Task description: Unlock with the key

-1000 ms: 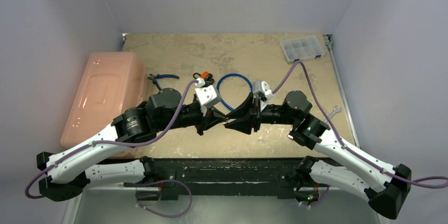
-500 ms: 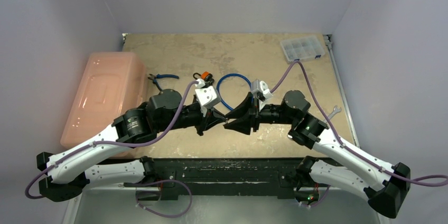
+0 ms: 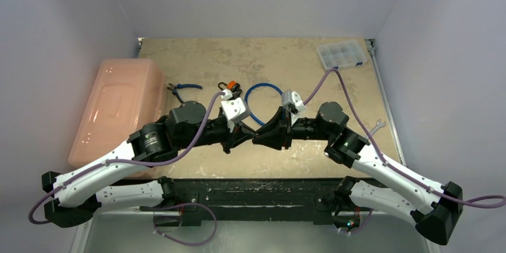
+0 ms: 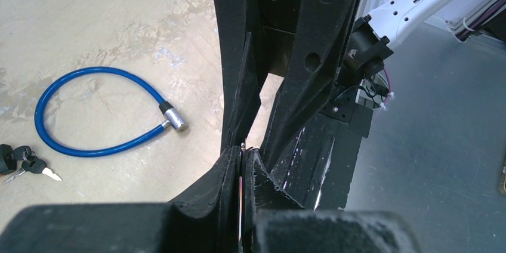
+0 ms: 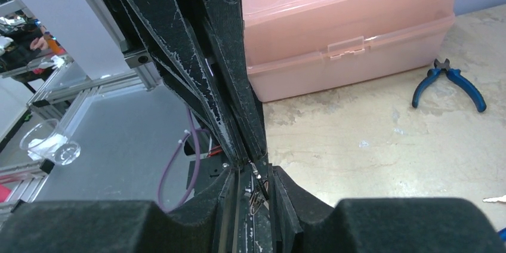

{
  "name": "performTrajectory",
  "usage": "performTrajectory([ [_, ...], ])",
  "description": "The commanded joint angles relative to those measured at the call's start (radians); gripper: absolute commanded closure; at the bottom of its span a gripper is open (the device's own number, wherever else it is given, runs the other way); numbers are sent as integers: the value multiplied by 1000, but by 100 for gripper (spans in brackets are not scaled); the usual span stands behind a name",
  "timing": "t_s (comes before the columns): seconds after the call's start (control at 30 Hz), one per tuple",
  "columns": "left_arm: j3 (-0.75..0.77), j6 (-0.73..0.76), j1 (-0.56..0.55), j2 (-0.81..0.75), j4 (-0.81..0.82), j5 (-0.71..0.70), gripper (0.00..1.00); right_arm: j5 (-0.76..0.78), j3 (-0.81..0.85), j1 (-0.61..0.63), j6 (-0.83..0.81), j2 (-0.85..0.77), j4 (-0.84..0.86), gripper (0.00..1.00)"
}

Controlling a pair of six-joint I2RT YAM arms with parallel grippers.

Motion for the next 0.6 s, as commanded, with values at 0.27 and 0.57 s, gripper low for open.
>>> performTrajectory([
  [0.27, -1, -18, -3, -13, 58, -26, 100, -24, 31, 12, 9, 1, 38, 75],
  [0.57, 0, -18, -3, -14, 54, -29, 100, -11, 29, 12, -2, -7, 22, 60],
])
